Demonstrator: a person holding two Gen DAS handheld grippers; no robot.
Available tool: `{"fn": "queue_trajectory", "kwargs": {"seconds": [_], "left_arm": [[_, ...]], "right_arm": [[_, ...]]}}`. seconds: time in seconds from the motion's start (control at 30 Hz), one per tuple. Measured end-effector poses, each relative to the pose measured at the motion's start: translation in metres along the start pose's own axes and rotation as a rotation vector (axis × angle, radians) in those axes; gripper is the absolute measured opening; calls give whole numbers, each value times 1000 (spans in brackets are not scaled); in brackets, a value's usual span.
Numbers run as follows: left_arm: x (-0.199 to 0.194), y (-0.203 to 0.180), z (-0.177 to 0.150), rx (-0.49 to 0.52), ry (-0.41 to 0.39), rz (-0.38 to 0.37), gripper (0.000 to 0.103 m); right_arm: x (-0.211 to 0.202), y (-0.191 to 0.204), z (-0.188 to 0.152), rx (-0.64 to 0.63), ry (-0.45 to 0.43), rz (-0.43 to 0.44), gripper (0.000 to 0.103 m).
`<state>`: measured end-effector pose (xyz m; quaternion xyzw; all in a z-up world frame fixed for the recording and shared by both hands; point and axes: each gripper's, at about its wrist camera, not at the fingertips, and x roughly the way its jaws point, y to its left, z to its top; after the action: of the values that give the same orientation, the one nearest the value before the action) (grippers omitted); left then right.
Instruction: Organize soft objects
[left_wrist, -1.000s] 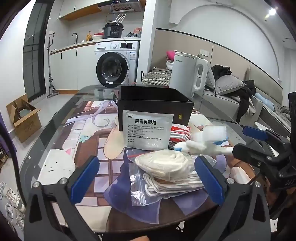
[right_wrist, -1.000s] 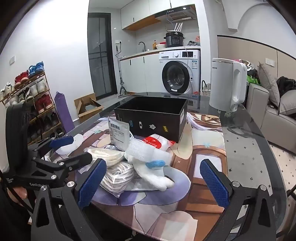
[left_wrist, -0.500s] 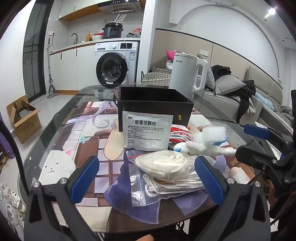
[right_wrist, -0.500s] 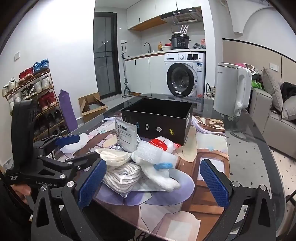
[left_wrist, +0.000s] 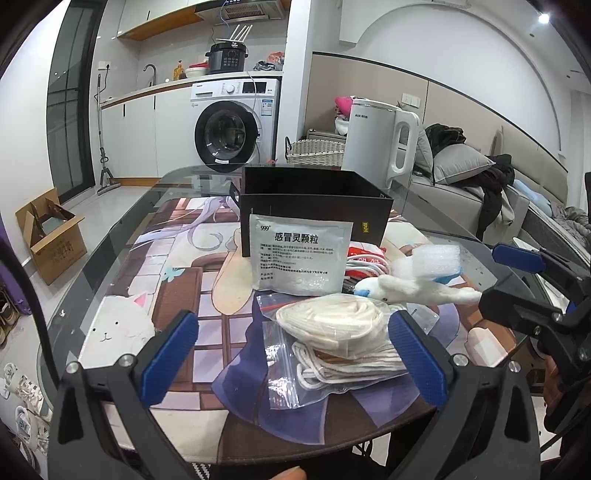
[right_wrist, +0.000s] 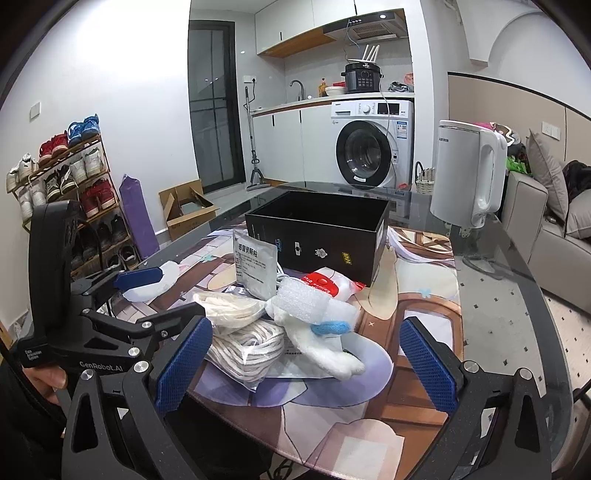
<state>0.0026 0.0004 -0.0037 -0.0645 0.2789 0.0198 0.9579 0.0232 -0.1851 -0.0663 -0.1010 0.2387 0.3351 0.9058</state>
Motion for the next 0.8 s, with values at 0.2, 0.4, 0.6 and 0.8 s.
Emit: {"fn": "queue_trajectory", "kwargs": {"seconds": [0.2,0.4,0.6,0.8], "left_arm": [[-1,-2,0,15,-9,-3,103],[-2,-3,0,24,-16,-1,103],[-4,-5,1,30,-20,-4,103],[-4,-6,1,32,-20,-4,103]], "right_arm": [[-1,-1,1,-5,-11,-10,103],[-2,0,2,-10,-21,-6,103],[-2,-2,3,-13,-30,0,103],[-1,-3,6,-11,-42,13,103]]}}
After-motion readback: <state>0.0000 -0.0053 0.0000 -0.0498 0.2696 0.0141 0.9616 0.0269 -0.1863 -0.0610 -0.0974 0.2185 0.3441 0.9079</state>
